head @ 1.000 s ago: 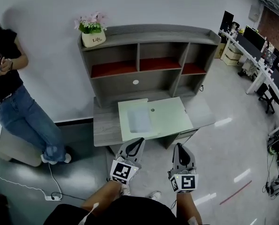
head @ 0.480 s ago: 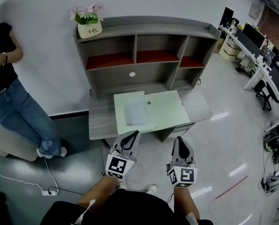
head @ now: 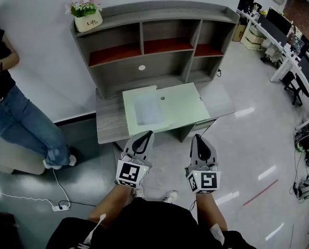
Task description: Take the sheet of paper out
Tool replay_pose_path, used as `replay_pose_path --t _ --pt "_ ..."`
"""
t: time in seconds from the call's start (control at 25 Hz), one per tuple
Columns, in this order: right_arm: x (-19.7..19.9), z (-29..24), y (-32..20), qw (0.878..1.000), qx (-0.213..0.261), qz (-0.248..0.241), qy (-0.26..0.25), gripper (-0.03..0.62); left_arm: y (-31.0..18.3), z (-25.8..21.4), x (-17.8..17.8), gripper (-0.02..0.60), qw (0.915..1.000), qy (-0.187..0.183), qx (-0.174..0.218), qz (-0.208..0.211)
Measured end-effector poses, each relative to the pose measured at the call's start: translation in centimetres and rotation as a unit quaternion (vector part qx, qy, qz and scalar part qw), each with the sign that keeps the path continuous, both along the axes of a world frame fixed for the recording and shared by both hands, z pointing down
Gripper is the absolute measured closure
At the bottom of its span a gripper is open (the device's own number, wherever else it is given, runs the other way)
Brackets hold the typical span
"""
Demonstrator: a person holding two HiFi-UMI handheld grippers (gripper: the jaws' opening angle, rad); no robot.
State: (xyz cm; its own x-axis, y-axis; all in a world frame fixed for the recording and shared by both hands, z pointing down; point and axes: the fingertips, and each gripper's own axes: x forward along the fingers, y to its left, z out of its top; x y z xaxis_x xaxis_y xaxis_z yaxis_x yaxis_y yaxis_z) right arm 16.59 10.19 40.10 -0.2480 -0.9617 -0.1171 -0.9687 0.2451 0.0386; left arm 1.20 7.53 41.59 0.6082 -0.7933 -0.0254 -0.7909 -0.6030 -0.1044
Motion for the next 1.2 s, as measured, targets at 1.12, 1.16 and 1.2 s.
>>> replay_pose_path --t 1.12,1.16,1.2 --pt "2.4 2.4 -1.1 0.996 -0.020 -0.086 0.007 0.571 1.0 1.9 2.0 0.575 0.9970 0.007 -0.018 -0.075" --pt "2.3 2.5 -1.5 0.996 -0.020 -0.091 0.007 0.571 0.6 2.0 2.0 0.575 0.9968 0.007 -0.019 -0.078" --pt "2.1 2.5 -2.0 0.995 -0.021 -0.094 0.008 0.571 0.2 2.2 1.9 0.575 0.9966 0.007 -0.020 -0.080"
